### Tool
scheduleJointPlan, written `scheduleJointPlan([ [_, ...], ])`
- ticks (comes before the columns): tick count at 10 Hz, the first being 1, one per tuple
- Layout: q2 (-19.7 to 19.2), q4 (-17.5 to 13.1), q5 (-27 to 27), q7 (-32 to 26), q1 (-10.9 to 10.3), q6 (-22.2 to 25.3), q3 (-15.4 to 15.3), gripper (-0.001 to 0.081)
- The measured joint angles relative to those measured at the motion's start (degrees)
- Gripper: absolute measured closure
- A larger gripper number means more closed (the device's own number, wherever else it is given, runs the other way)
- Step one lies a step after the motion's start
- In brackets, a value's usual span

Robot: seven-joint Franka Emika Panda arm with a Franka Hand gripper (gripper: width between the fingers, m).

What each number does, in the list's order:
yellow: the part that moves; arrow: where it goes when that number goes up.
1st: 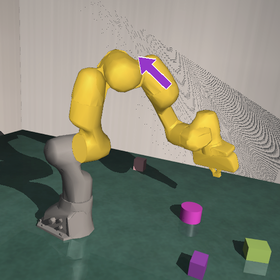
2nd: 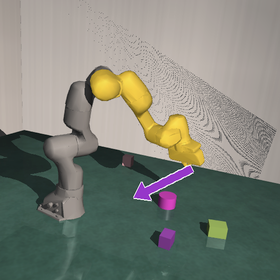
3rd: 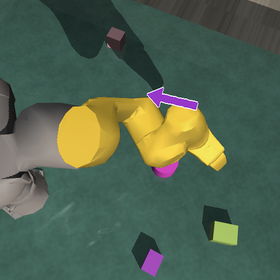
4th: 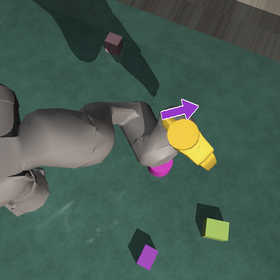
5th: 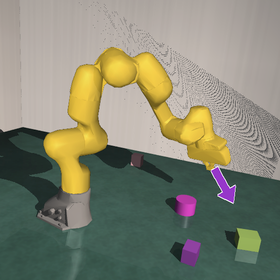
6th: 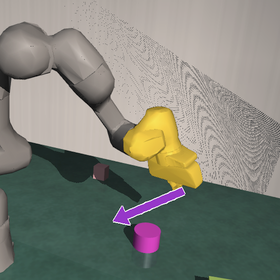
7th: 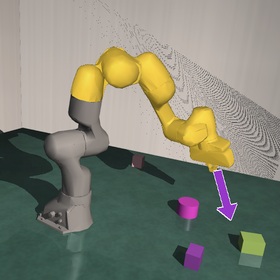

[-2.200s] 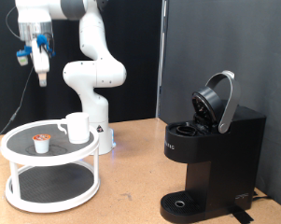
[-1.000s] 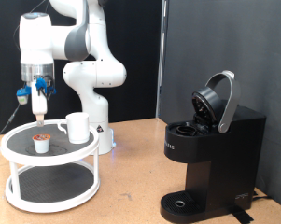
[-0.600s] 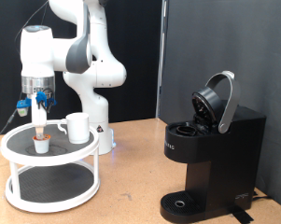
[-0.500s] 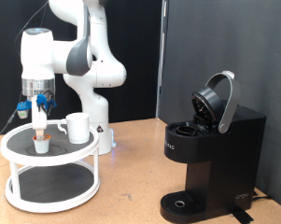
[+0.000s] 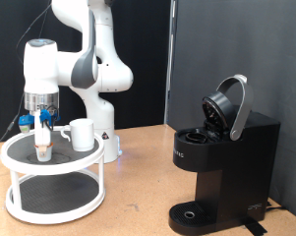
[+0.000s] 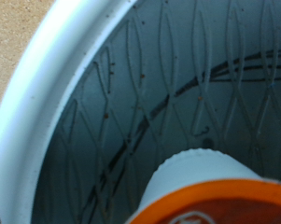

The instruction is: Make a cup of coffee with the keurig machine

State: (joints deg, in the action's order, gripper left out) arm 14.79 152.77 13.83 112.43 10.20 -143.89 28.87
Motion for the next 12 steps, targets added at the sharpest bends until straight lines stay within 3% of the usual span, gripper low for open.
scheduleJointPlan([
  [3,-0.09,0.38,-0.48,-0.77,0.0,-0.22,0.28,0.0072],
  [5,-0.09,0.46,-0.56,-1.72,0.0,-0.22,0.67,0.0335],
  [6,-0.09,0.52,-0.56,-2.15,0.02,-0.22,0.82,0.0335],
  [7,-0.09,0.54,-0.56,-2.56,0.02,-0.23,0.93,0.0495],
  [9,0.04,0.5,-0.77,-3.5,0.02,0.15,1.15,0.0495],
  [12,2.66,-1.38,-1.89,-4.6,0.03,5.7,1.14,0.0495],
])
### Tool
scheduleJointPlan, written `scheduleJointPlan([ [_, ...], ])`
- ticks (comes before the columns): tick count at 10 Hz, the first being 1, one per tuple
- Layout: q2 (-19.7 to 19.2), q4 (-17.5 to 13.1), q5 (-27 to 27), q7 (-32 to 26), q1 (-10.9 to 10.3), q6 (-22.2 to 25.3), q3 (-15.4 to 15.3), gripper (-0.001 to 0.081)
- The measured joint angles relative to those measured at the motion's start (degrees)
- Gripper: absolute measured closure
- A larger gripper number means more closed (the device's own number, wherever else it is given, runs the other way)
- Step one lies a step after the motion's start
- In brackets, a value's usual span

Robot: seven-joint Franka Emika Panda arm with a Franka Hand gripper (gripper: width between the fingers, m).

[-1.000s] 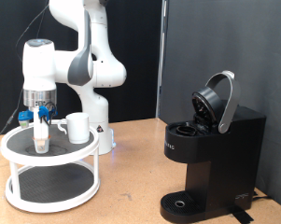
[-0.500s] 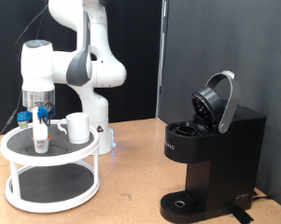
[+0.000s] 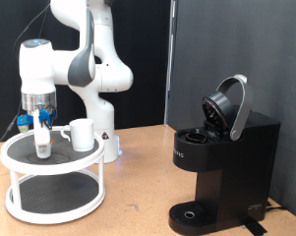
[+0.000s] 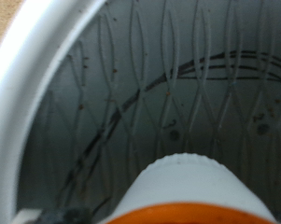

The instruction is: Make a cup of coffee with the keurig machine

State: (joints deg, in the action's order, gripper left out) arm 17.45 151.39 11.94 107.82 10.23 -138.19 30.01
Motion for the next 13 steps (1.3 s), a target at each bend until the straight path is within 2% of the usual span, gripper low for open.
scheduleJointPlan([
  [4,5.59,-4.48,-0.98,0.45,0.0,10.12,-0.65,0.0493],
  [6,5.29,-4.18,-1.4,0.44,-0.04,9.8,-0.64,0.0493],
  [7,5.31,-4.16,-5.54,0.14,-0.8,10.05,-0.41,0.0493],
  [9,5.74,-4.96,-17.83,-0.53,-4.62,11.97,-0.15,0.0493],
  [11,6.09,-5.76,-27.13,0.21,-8.04,14.54,-0.55,0.0493],
  [12,6.16,-5.86,-28.95,1.02,-8.8,14.72,-0.56,0.0493],
  [13,6.16,-5.81,-28.38,0.9,-8.7,14.65,-0.6,0.0493],
])
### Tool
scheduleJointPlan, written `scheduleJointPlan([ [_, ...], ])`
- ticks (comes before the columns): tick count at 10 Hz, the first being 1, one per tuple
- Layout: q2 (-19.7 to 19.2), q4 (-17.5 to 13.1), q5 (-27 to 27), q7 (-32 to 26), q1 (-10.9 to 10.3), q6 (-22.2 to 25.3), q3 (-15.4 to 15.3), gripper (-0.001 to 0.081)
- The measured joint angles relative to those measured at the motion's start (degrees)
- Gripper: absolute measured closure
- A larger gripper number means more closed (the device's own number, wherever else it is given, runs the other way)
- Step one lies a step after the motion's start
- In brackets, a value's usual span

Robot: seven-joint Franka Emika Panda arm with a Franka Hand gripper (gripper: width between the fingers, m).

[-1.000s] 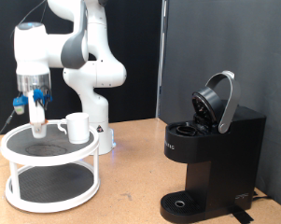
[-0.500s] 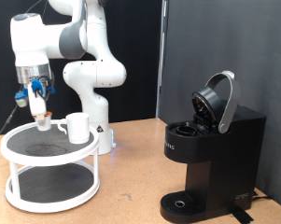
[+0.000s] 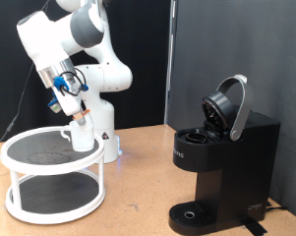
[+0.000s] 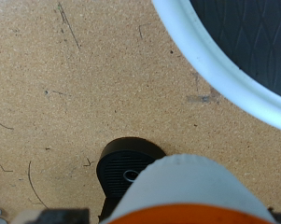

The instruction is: Make a cup of coffee with the keurig machine

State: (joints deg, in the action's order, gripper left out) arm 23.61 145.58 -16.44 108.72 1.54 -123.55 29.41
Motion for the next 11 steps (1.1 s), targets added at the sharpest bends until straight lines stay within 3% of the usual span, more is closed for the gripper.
scheduleJointPlan([
  [2,-0.03,-0.25,-3.24,-0.4,-0.5,1.36,0.11,0.0493],
  [6,-0.25,-2.6,-18.4,-0.4,-6.77,3.29,-0.37,0.0493],
  [7,-0.35,-2.86,-20.18,0.4,-7.85,2.28,-1.34,0.0493],
  [9,-0.85,-2.49,-20.48,5.88,-8.1,-4.68,-5.48,0.0493],
  [11,-0.89,-2.81,-20.88,4.17,-8.19,-0.81,-4.37,0.0493],
])
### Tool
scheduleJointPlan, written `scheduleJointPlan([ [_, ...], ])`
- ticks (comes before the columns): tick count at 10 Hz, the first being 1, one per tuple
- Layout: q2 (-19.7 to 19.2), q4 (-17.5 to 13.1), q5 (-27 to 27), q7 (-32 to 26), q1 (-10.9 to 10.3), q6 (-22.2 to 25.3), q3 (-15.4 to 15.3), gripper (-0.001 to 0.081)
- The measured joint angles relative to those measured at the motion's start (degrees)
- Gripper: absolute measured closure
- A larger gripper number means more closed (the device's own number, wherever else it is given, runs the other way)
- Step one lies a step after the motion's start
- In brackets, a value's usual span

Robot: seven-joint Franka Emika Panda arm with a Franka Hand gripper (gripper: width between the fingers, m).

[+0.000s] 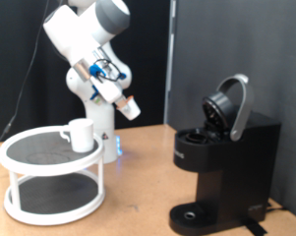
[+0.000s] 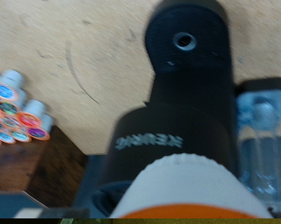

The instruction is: Make a cup of coffee with the keurig machine

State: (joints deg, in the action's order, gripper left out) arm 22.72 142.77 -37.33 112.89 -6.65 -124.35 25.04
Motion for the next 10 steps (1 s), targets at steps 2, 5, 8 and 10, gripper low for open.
scheduleJointPlan([
  [2,-0.42,-1.93,-5.11,-0.25,-1.03,5.37,0.97,0.0493],
  [5,-1.94,-5.65,-8.24,0.77,-4.06,9.13,-0.38,0.0493],
  [8,-3.05,-8.08,-9.34,3.51,-5.91,6.96,-4.14,0.0493],
  [10,-3.36,-9.05,-11.65,4.88,-7.11,2.9,-6.74,0.0493],
])
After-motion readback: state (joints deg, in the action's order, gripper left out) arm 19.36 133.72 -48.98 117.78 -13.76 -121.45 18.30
